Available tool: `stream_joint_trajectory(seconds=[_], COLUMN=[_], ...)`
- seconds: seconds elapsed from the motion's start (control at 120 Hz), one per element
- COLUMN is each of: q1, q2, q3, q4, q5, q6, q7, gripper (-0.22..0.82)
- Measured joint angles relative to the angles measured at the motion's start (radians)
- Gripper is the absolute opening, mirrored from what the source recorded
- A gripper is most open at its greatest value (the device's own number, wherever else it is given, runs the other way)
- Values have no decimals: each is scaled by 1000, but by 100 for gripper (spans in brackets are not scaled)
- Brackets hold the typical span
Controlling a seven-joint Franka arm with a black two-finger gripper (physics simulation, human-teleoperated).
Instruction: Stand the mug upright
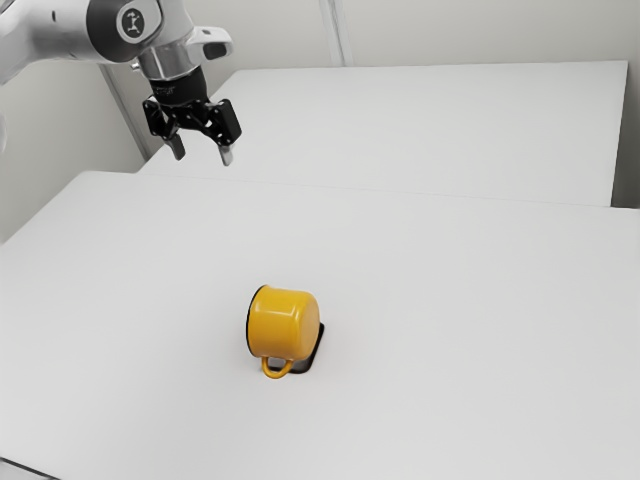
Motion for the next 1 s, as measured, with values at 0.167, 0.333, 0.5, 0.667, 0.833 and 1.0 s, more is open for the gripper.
stream_joint_trajectory(seconds=[0.167, 0.333, 0.5, 0.667, 0.833, 1.0], q1=[7, 36, 75, 78, 91, 146], q2=[-2, -17, -58, -83, -107, -115], q3=[2, 2, 0, 0, 0, 0], q4=[-7, -41, -190, -323, -466, -568], q5=[1, -10, -99, -209, -348, -451], q6=[0, 9, 59, 152, 259, 347], q7=[-7, -13, -18, 1, 76, 182], gripper=[60, 60, 60, 60, 60, 60])
